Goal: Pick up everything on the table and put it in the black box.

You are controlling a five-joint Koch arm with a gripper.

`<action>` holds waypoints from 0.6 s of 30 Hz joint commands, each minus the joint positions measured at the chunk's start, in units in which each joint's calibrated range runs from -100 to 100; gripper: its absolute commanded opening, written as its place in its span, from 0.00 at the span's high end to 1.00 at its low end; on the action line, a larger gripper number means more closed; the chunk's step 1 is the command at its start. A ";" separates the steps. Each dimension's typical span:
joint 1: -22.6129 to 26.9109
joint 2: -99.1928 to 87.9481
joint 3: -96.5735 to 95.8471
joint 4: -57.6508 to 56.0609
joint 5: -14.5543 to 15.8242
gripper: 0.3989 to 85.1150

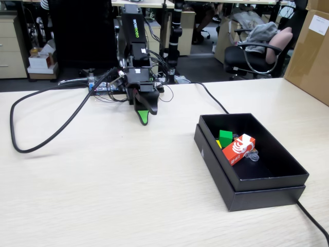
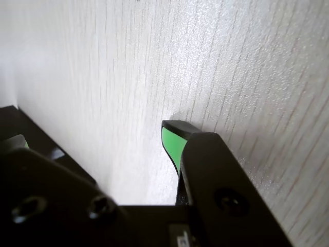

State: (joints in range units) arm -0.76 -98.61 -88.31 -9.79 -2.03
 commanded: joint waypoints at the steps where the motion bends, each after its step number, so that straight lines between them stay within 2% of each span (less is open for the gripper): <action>1: -0.05 0.44 -0.90 0.33 -0.05 0.42; 18: -0.44 2.05 -3.17 2.14 -0.83 0.42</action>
State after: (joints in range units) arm -1.10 -98.23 -90.50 -6.66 -2.42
